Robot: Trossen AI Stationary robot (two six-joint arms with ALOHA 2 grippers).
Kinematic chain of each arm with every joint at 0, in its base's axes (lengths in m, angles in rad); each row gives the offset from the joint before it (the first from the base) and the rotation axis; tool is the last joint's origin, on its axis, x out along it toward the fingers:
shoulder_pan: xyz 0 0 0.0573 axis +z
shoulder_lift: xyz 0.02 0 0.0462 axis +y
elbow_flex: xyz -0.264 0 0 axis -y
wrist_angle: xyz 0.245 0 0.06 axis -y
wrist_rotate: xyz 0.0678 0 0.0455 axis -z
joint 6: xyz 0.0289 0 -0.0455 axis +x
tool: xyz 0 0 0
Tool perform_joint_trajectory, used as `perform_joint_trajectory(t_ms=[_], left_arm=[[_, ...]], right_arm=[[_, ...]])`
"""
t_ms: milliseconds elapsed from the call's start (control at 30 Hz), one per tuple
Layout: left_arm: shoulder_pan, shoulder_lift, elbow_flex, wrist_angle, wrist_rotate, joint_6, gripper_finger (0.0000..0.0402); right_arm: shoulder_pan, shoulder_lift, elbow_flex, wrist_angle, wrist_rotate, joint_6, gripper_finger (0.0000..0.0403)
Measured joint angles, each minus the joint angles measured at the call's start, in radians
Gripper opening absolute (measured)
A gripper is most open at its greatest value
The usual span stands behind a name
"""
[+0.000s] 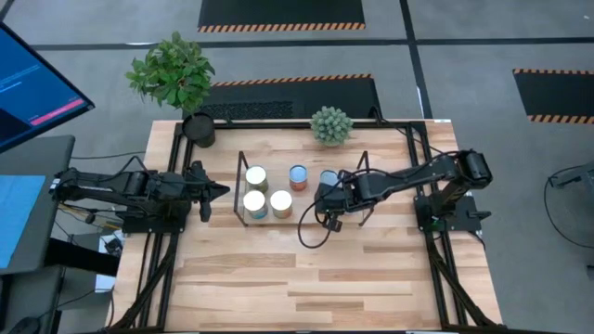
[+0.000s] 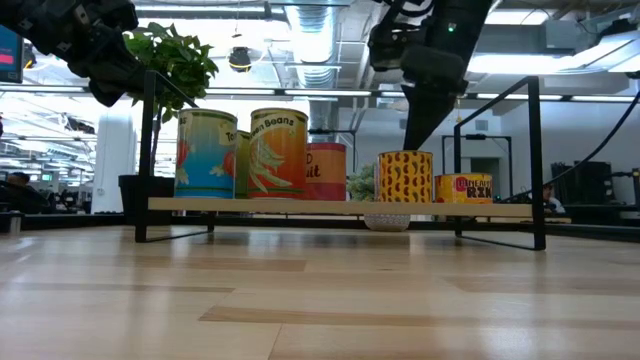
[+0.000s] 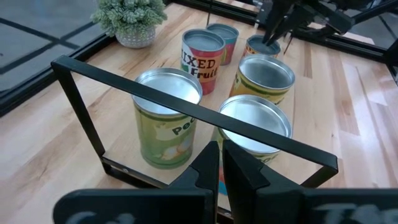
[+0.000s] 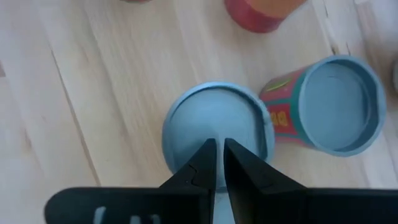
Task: Pick and place cans onto a shelf
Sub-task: Adjust the canned fruits and vegetables on the shelf
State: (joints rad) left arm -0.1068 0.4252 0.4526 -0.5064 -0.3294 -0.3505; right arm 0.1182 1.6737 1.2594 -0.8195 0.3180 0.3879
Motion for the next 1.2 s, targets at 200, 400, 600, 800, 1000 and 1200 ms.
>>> perform_joint_trajectory(t_ms=[200, 400, 600, 800, 1000, 1200], left_arm=[[0.000, 0.000, 0.000, 0.000, -0.018, 0.010, 0.0008], [0.000, 0.000, 0.000, 0.000, -0.018, -0.002, 0.0008], [0.000, 0.000, 0.000, 0.000, -0.018, -0.010, 0.0008], [0.000, 0.000, 0.000, 0.000, -0.018, -0.011, 0.0008], [0.000, 0.000, 0.000, 0.000, -0.018, -0.042, 0.0008], [0.000, 0.000, 0.000, 0.000, -0.018, -0.047, 0.0008]], right_arm=[[0.000, 0.000, 0.000, -0.002, 0.001, 0.004, 0.0054], [-0.001, 0.000, 0.017, -0.016, 0.062, 0.004, 0.0054], [-0.010, 0.000, 0.117, -0.012, 0.190, -0.064, 0.0054], [-0.126, -0.001, 0.182, 0.148, 0.014, -0.283, 0.0054], [-0.241, 0.000, 0.185, 0.386, -0.188, -0.300, 0.0054], [-0.296, 0.015, 0.187, 0.568, -0.257, -0.343, 0.0054]])
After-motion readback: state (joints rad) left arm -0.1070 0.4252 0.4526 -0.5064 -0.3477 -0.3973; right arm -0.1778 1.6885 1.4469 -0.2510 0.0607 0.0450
